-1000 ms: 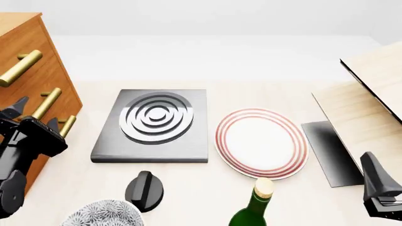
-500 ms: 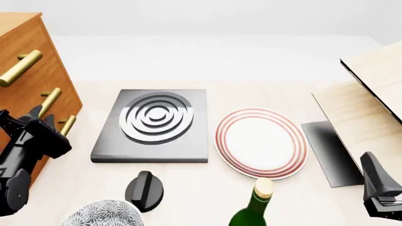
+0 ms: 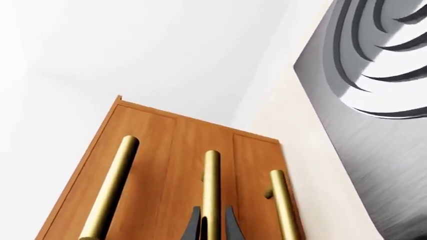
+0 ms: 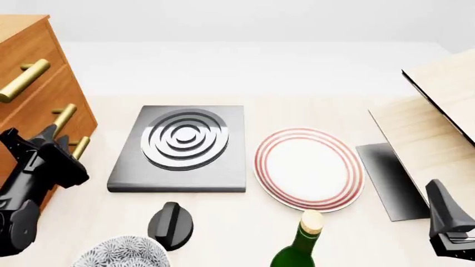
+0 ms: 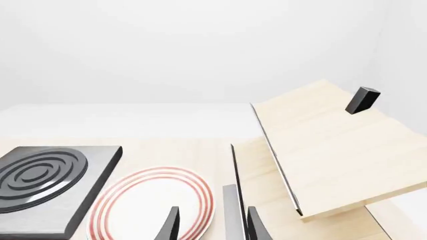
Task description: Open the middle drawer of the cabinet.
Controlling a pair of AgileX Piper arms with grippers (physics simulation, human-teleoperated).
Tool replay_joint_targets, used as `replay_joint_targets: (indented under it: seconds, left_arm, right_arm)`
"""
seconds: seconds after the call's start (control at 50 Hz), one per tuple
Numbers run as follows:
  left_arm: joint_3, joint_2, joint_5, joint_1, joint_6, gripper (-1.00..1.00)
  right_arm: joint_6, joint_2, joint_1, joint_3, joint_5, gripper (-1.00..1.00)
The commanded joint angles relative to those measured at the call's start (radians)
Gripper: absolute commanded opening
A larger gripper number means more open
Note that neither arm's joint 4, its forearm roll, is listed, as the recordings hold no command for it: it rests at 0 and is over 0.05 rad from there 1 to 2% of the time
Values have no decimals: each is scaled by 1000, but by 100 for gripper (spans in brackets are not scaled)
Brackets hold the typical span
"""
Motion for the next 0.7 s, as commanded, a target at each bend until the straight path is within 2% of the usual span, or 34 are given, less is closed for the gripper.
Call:
replay_joint_targets:
  seconds: [0.02,0.16,0.38,0.7]
  left_arm:
    - [-40,5,0,-84,37,-100]
    - [-42,2,0,-112,34,-100]
    - [7,-45,0,-195,38,-100]
    - [39,-74,0,-247,29,-100]
  right_arm:
    - [0,0,0,0,0,100]
    - [0,0,0,0,0,100]
    - [0,0,0,0,0,100]
    - [0,0,0,0,0,100]
